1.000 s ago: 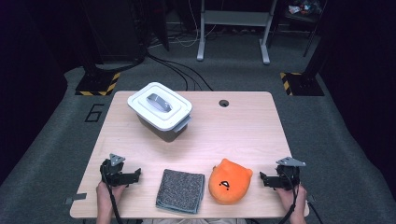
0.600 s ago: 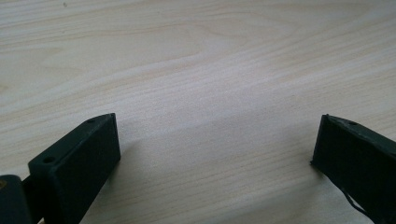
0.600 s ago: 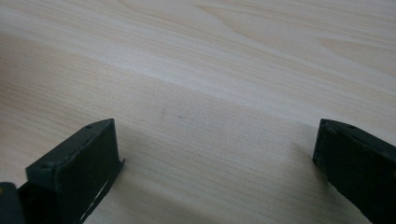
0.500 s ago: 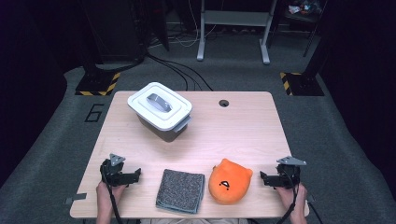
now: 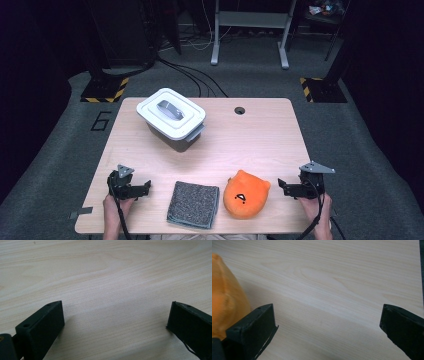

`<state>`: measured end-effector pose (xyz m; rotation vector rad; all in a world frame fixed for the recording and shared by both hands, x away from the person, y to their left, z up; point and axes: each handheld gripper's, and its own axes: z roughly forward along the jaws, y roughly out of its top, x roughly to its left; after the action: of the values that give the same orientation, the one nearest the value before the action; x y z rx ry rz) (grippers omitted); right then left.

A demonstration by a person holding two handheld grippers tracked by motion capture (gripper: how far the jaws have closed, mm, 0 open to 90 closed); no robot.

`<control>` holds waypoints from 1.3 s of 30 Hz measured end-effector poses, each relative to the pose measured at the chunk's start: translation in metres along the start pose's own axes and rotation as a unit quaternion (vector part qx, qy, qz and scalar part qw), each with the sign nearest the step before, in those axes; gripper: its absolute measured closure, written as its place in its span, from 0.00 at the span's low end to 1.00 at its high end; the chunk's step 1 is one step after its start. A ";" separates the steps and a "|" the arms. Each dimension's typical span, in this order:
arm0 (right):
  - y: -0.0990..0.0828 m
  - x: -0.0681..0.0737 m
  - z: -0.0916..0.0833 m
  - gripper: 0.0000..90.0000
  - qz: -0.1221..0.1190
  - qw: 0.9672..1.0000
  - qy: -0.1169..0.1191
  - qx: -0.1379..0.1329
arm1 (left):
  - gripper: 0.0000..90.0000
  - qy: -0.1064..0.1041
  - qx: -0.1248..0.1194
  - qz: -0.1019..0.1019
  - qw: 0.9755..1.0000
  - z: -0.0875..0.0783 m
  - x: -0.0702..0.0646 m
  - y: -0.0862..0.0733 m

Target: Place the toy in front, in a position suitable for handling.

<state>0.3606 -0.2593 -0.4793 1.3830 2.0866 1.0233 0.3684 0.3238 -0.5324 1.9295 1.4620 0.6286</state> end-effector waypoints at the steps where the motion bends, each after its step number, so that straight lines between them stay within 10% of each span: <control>1: 0.003 0.002 -0.003 0.00 -0.001 1.000 0.005 -0.002 | 0.01 0.000 0.000 0.000 1.000 0.000 0.000 0.000; 39: 0.031 0.102 -0.016 0.00 -0.112 0.985 0.129 0.018 | 0.01 -0.001 -0.001 0.000 1.000 0.000 0.000 0.000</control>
<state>0.3257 -0.1647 -0.4409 1.0463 2.3925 1.1220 0.3682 0.3237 -0.5325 1.9279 1.4602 0.6275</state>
